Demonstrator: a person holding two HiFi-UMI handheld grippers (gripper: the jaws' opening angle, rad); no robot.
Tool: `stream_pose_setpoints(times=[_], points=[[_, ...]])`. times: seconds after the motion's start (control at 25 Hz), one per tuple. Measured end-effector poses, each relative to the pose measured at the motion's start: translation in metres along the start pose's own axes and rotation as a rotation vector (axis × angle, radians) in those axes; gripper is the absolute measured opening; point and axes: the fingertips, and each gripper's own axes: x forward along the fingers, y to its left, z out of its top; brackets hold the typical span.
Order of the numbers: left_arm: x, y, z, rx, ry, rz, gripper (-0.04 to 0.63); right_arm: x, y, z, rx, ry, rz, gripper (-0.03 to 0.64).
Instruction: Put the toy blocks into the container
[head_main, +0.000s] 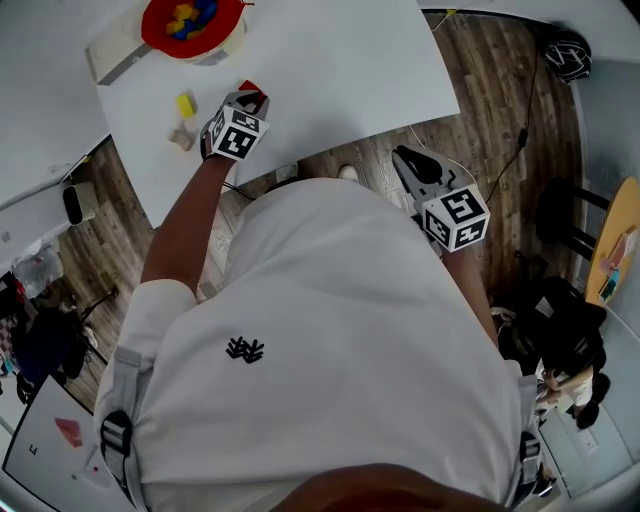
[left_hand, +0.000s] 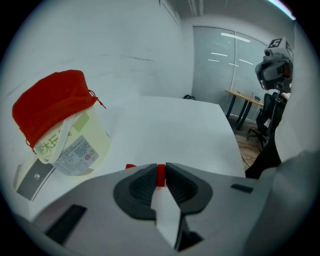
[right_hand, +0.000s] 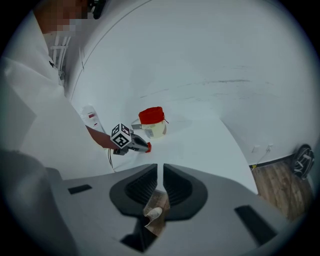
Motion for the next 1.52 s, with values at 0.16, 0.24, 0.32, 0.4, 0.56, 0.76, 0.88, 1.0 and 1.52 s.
stream_pose_setpoints(times=[0.16, 0.24, 0.32, 0.4, 0.56, 0.76, 0.88, 1.0, 1.52], points=[[-0.016, -0.001, 0.012, -0.002, -0.033, -0.017, 0.06, 0.009, 0.003, 0.006, -0.004, 0.0, 0.013, 0.037], [-0.026, 0.0, 0.02, 0.004, -0.049, -0.026, 0.06, 0.014, 0.006, 0.008, -0.008, 0.001, 0.023, 0.037], [-0.037, 0.002, 0.027, 0.01, -0.063, -0.033, 0.058, 0.02, 0.008, 0.011, -0.012, -0.001, 0.034, 0.037], [-0.05, 0.003, 0.035, 0.013, -0.08, -0.044, 0.06, 0.025, 0.011, 0.012, -0.012, -0.003, 0.042, 0.037], [-0.082, 0.013, 0.051, 0.041, -0.113, -0.061, 0.059, 0.033, 0.019, 0.014, -0.013, -0.004, 0.051, 0.037], [-0.121, 0.039, 0.076, 0.102, -0.141, -0.064, 0.06, 0.043, 0.027, 0.016, -0.011, -0.013, 0.06, 0.037], [-0.138, 0.057, 0.083, 0.147, -0.139, -0.061, 0.06, 0.047, 0.033, 0.014, 0.003, -0.021, 0.058, 0.037], [-0.15, 0.078, 0.097, 0.188, -0.144, -0.051, 0.06, 0.049, 0.035, 0.015, 0.012, -0.024, 0.047, 0.037], [-0.104, 0.187, 0.141, 0.164, -0.115, -0.068, 0.06, 0.035, 0.04, 0.001, 0.079, -0.018, -0.044, 0.035]])
